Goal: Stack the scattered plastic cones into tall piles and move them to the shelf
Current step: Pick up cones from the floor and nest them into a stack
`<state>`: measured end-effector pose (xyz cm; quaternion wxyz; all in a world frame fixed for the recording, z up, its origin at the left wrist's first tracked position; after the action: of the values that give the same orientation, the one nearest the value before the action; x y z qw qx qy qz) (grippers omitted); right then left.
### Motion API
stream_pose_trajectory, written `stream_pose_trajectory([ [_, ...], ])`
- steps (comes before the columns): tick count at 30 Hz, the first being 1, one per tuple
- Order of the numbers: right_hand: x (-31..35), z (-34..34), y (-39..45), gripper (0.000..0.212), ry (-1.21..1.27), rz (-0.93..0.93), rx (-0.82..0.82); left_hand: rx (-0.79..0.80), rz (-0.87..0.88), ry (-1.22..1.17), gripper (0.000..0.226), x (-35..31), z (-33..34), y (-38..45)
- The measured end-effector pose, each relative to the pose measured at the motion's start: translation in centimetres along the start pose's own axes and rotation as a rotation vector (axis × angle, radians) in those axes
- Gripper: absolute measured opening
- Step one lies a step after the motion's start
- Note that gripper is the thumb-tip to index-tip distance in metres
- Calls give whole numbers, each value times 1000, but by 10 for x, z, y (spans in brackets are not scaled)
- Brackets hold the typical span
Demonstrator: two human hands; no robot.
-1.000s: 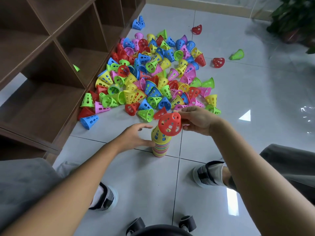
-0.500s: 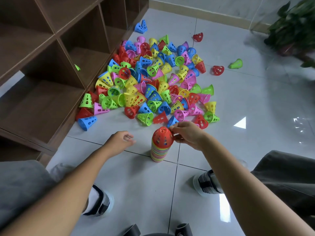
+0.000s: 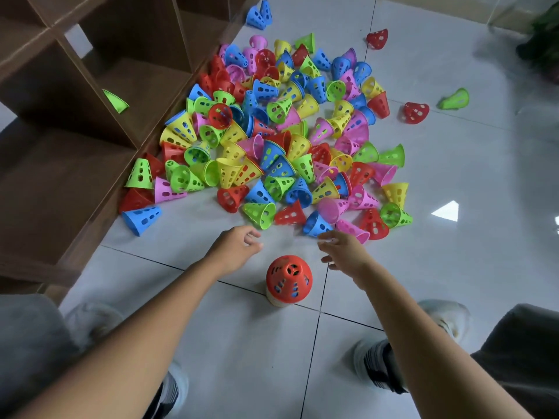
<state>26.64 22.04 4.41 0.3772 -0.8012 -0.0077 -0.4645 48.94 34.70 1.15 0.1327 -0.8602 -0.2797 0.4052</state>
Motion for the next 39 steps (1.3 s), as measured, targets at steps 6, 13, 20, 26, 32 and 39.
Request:
stream_pose_trajectory([
  [6,-2,11,32,53,-112,35,136,43,-6,-13,61,-12,13,30],
  [13,-7,19,53,66,-486,-7,166,154,-21,-102,93,-25,17,45],
  [20,-10,17,58,67,-763,-79,138,174,-210,-423,95,-22,16,57],
  [26,-18,10,55,57,-811,-43,30,9,-319,-665,75,-15,18,56],
  [32,-19,3,41,51,-759,-7,-52,-244,-374,-777,35,-6,6,46],
  [39,-16,-6,28,24,-551,-92,-185,-370,-340,-892,2,-5,-15,19],
])
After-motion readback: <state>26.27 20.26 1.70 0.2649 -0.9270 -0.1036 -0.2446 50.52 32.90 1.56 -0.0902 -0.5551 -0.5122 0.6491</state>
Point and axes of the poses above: each hand's wrist, its own y-axis towards the middle knuckle, its own z-axis out of the palm, x = y × z, the point moved 1 cm from there along y, towards the middle knuckle, and after that the axes turned 8 degrees about y, right-handed, at the moved point
